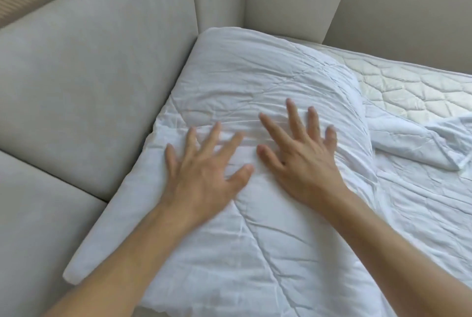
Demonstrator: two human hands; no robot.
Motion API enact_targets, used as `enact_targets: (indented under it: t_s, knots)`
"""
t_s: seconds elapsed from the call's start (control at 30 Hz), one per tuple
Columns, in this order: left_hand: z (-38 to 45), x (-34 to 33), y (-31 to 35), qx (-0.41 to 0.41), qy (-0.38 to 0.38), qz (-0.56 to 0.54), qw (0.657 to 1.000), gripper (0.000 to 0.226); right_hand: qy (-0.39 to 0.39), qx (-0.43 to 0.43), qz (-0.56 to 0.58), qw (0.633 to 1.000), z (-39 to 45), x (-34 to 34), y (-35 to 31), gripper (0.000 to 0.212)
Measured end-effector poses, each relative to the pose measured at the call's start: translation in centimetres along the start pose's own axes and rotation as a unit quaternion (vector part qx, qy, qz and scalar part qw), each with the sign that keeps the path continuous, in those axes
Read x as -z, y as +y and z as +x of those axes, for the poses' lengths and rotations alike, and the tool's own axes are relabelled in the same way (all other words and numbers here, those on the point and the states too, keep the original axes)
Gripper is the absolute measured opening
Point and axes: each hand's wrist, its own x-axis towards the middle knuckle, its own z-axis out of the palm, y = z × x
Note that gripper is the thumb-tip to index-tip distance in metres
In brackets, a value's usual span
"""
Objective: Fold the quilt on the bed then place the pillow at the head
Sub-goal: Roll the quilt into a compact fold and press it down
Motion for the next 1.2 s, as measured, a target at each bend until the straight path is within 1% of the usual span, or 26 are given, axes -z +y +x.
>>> enact_targets:
  t_s: [0.03, 0.1, 0.2, 0.23, 0.3, 0.37, 0.43, 0.47, 0.5, 0.53, 0.6, 0.63, 0.7, 0.73, 0.8, 0.87, 0.93, 1.0, 1.13, 1.2]
  knots:
    - [-0.2, -1.4, -0.1, -0.004, -0.009, 0.040, 0.999, 0.079, -0.013, 0.006, -0.041, 0.999, 1.4, -0.8, 0.2, 0.065]
    - [-0.2, -3.7, -1.1, 0.005, -0.020, 0.107, 0.994, 0.077, -0.041, -0.019, -0.077, 0.996, 3.2, -2.8, 1.7, 0.068]
    - [0.8, -5.5, -1.6, 0.023, -0.051, 0.147, 0.988, 0.076, -0.077, -0.036, -0.101, 0.991, 3.8, -5.4, 3.5, 0.072]
    - [1.1, -5.3, -1.0, 0.034, -0.061, 0.145, 0.987, 0.078, -0.086, -0.038, -0.100, 0.991, 4.0, -5.5, 3.5, 0.072]
    - [0.2, -4.5, 1.6, 0.032, -0.053, 0.085, 0.994, 0.083, -0.099, -0.038, -0.087, 0.991, 4.1, -4.3, 3.3, 0.072]
    - [-3.3, -4.2, 5.1, -0.022, -0.047, 0.033, 0.998, 0.087, -0.103, -0.035, -0.064, 0.992, 2.5, -2.4, 3.0, 0.074]
    - [-7.2, -5.5, 7.2, -0.083, -0.042, 0.021, 0.995, 0.096, -0.089, -0.024, -0.051, 0.994, -2.0, -2.0, 2.7, 0.077]
    - [-8.4, -6.9, 7.4, -0.092, -0.040, 0.036, 0.994, 0.100, -0.075, -0.020, -0.048, 0.996, -5.0, -2.5, 2.5, 0.076]
    - [-9.1, -8.4, 7.2, -0.096, -0.032, 0.058, 0.993, 0.099, -0.074, -0.018, -0.051, 0.996, -7.8, -3.5, 2.5, 0.072]
    - [-9.3, -9.5, 6.9, -0.100, -0.033, 0.071, 0.992, 0.096, -0.089, -0.020, -0.061, 0.994, -9.8, -4.6, 2.8, 0.068]
    - [-9.1, -10.5, 6.6, -0.105, -0.062, 0.072, 0.990, 0.090, -0.145, -0.036, -0.076, 0.986, -11.3, -6.2, 3.8, 0.065]
    - [-8.9, -10.4, 6.8, -0.112, -0.068, 0.069, 0.989, 0.088, -0.153, -0.043, -0.072, 0.985, -11.1, -6.4, 4.1, 0.064]
    - [-8.2, -9.3, 6.9, -0.125, -0.059, 0.056, 0.989, 0.082, -0.136, -0.039, -0.063, 0.988, -9.7, -5.4, 4.3, 0.066]
    - [-7.2, -8.2, 6.5, -0.124, -0.033, 0.050, 0.991, 0.078, -0.113, -0.032, -0.055, 0.992, -8.7, -4.8, 4.5, 0.067]
    - [-3.0, -5.5, 4.7, -0.072, 0.032, 0.054, 0.995, 0.076, -0.076, -0.036, -0.035, 0.996, -5.2, -2.9, 5.1, 0.069]
    - [3.5, -2.6, 2.4, -0.001, 0.056, 0.065, 0.996, 0.074, -0.029, -0.053, -0.027, 0.998, -0.3, -1.3, 5.9, 0.068]
    - [10.3, -0.3, 0.3, 0.047, 0.044, 0.071, 0.995, 0.070, 0.001, -0.082, -0.023, 0.996, 4.7, -0.4, 7.1, 0.065]
    - [14.8, 0.5, -1.3, 0.073, 0.020, 0.065, 0.995, 0.067, 0.010, -0.114, -0.016, 0.993, 8.1, -0.3, 8.3, 0.064]
    - [17.0, -1.7, -2.8, 0.108, -0.016, 0.051, 0.993, 0.068, -0.010, -0.133, -0.045, 0.990, 10.6, -2.3, 8.8, 0.066]
    - [16.9, -3.3, -3.2, 0.113, -0.011, 0.060, 0.992, 0.069, -0.032, -0.129, -0.061, 0.989, 11.0, -3.5, 8.9, 0.066]
